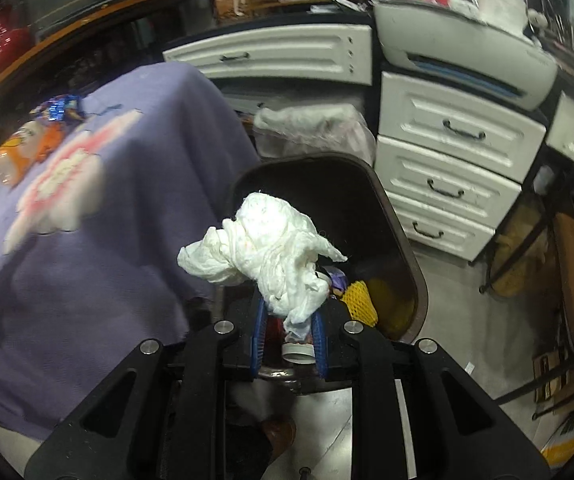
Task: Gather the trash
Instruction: 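Drop the tissue into the bin with the right tool while the left holds the carton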
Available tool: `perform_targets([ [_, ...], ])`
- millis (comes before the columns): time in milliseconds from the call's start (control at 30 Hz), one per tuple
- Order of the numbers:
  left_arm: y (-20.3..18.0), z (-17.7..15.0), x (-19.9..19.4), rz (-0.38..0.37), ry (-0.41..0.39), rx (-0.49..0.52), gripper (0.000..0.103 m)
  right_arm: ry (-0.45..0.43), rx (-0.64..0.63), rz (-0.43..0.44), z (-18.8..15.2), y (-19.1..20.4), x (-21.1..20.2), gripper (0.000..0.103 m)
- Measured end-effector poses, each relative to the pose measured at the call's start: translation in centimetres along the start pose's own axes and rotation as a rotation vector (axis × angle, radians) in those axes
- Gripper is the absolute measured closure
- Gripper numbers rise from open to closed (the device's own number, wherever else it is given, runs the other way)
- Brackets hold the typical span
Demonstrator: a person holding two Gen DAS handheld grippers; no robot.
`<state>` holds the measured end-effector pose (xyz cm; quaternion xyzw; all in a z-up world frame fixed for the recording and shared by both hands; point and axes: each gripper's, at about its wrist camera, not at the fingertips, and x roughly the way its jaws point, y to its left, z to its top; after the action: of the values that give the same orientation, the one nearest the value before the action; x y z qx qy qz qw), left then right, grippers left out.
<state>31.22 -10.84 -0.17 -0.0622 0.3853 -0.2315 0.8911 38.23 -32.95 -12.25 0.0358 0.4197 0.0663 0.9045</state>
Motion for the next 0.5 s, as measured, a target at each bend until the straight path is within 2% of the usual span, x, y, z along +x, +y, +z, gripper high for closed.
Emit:
perform_targets([
  [367, -2.0, -0.7, 4.5, -0.008, 0.073, 0.019, 0.054, 0.083, 0.094, -0.018, -0.8, -3.0, 6.4, 0.082],
  [433, -2.4, -0.8, 5.2, -0.008, 0.087, 0.025, 0.054, 0.087, 0.093, -0.029, -0.8, -3.2, 7.0, 0.071],
  [500, -2.8, -0.9, 5.7, -0.004, 0.096, 0.033, 0.054, 0.079, 0.096, -0.047, -0.8, -3.5, 7.1, 0.046],
])
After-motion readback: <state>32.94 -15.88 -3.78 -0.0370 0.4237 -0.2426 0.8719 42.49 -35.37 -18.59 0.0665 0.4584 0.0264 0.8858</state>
